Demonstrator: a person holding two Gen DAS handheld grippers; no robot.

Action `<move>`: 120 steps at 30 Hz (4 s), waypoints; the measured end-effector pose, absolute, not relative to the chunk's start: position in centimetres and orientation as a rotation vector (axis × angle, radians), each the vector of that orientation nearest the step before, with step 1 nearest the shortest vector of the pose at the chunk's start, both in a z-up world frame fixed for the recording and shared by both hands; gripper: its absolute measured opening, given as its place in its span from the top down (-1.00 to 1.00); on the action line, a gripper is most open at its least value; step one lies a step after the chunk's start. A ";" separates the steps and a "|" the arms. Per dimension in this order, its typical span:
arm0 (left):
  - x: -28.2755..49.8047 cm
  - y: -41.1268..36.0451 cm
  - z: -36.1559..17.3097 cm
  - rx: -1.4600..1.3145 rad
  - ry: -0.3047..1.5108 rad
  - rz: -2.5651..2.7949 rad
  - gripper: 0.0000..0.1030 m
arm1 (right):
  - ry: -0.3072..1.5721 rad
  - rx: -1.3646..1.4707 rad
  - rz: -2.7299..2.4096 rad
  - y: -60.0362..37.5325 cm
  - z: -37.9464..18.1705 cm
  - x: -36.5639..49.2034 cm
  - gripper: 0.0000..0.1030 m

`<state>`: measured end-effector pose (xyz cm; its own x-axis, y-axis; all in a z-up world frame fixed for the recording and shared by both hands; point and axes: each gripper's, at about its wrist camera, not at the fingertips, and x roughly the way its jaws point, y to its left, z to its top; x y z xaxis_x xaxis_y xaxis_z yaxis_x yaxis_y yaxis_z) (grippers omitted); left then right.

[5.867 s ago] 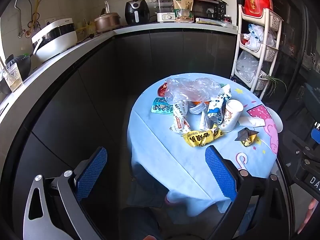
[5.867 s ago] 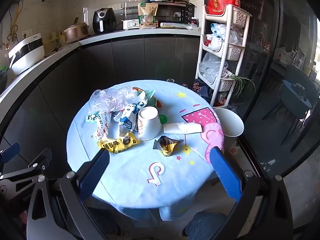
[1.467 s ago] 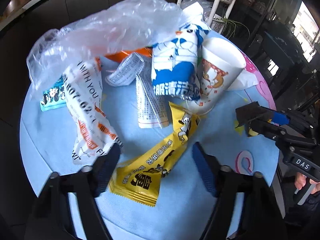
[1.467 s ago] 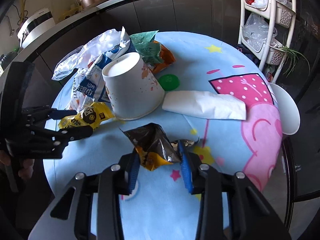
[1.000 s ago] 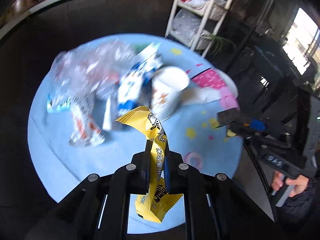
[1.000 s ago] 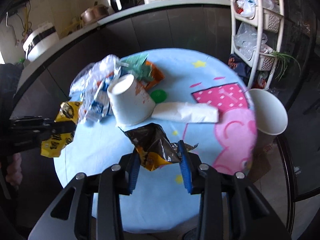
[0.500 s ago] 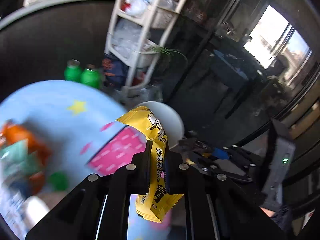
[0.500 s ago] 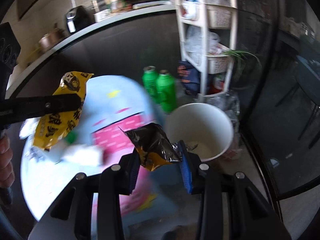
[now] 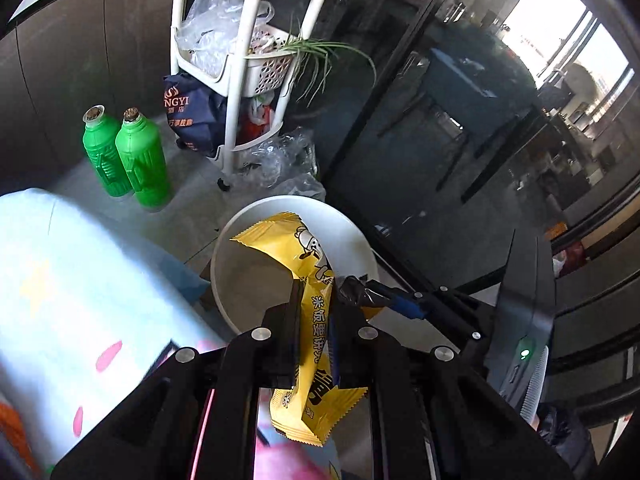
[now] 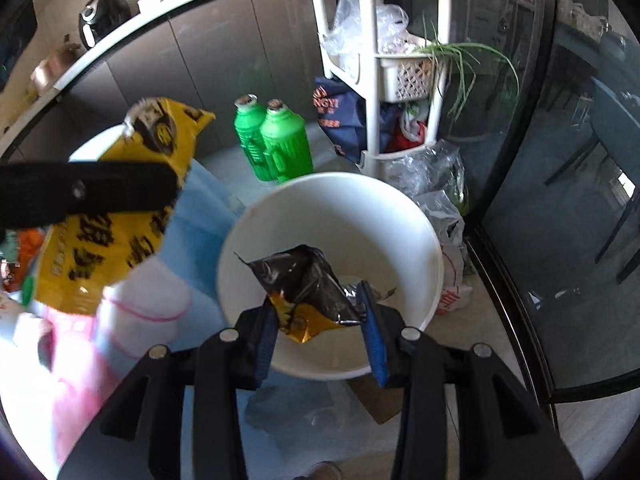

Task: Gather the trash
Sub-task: 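Carry both wrappers to the white bin and open both tools to drop them, then grasp the white paper cup with the right tool while the left tool reaches the penguin carton, then grasp the blue-white penguin milk carton with the left tool while the right tool holds the cup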

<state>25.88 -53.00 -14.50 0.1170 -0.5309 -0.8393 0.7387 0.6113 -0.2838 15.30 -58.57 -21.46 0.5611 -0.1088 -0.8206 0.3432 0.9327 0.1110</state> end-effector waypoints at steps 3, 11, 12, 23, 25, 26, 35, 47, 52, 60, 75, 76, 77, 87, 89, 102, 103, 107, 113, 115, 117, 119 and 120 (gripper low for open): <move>26.0 -53.3 -15.0 0.240 1.111 -0.928 0.78 | 0.950 0.268 -0.284 -59.1 -22.3 15.8 0.15; 27.0 -53.7 -14.8 0.214 1.092 -0.874 -0.06 | 0.919 0.222 -0.283 -58.9 -22.0 15.6 -0.24; 27.1 -53.6 -14.7 0.208 1.088 -0.870 -0.16 | 0.917 0.221 -0.281 -58.9 -22.0 15.4 -0.28; 26.6 -51.1 -12.8 0.199 1.039 -0.798 -0.80 | 0.888 0.193 -0.273 -57.7 -19.4 14.5 -0.92; 26.4 -50.1 -11.9 0.185 1.022 -0.779 -0.83 | 0.873 0.188 -0.271 -57.3 -18.4 13.9 -0.93; 26.1 -49.5 -11.3 0.179 1.014 -0.770 -0.84 | 0.865 0.189 -0.271 -56.9 -17.8 13.5 -0.93; 23.4 -41.2 -5.7 0.110 0.945 -0.661 -0.84 | 0.781 0.184 -0.292 -52.2 -10.9 9.4 -0.94; 15.2 -23.0 -1.0 -0.012 0.831 -0.486 -0.84 | 0.728 0.046 -0.025 -36.6 -6.1 5.3 -0.94; 12.6 -16.5 -2.9 -0.004 0.850 -0.424 -0.84 | 0.774 0.029 0.073 -31.8 -7.2 6.4 -0.93; 11.5 -9.5 -5.6 -0.005 0.889 -0.386 -0.83 | 0.839 0.027 0.153 -27.5 -9.1 9.7 -0.67; 13.3 -6.3 -7.4 -0.047 0.917 -0.471 -0.53 | 0.898 -0.079 0.198 -22.4 -11.7 19.4 -0.31; 13.5 -6.5 -7.4 -0.046 0.918 -0.478 -0.51 | 0.900 -0.073 0.205 -22.3 -11.8 19.6 -0.18; 13.7 -6.8 -7.5 -0.039 0.917 -0.488 -0.46 | 0.897 -0.070 0.204 -22.4 -11.7 19.6 -0.17; 16.5 -12.2 -9.9 0.039 0.957 -0.572 -0.10 | 0.813 -0.013 0.204 -25.1 -8.8 15.5 -0.15; 17.3 -13.4 -10.6 0.079 0.958 -0.533 -0.10 | 0.808 -0.016 0.189 -25.8 -8.6 14.8 -0.15; 19.5 -16.2 -12.0 0.055 1.020 -0.521 0.13 | 0.819 0.024 0.146 -28.9 -9.3 13.4 -0.16; 19.6 -16.3 -12.0 0.055 1.018 -0.521 0.13 | 0.817 0.025 0.146 -28.9 -9.2 13.3 -0.16; 19.8 -16.7 -11.9 0.040 1.023 -0.538 0.46 | 0.813 0.022 0.146 -29.4 -9.2 13.2 -0.16; 19.3 -17.2 -10.5 0.050 0.996 -0.572 0.66 | 0.806 0.037 0.137 -30.1 -8.9 13.2 -0.16; 19.1 -17.4 -9.7 0.049 0.983 -0.596 0.71 | 0.800 0.042 0.138 -30.4 -8.7 13.0 -0.16; 18.6 -17.4 -9.0 0.042 0.971 -0.612 0.79 | 0.794 0.045 0.137 -30.8 -8.6 12.8 -0.16; 18.6 -17.6 -8.3 0.030 0.961 -0.620 0.84 | 0.796 0.054 0.135 -31.1 -8.6 12.8 -0.16; 18.7 -17.8 -8.0 0.023 0.959 -0.625 0.84 | 0.795 0.058 0.132 -31.2 -8.6 12.8 -0.16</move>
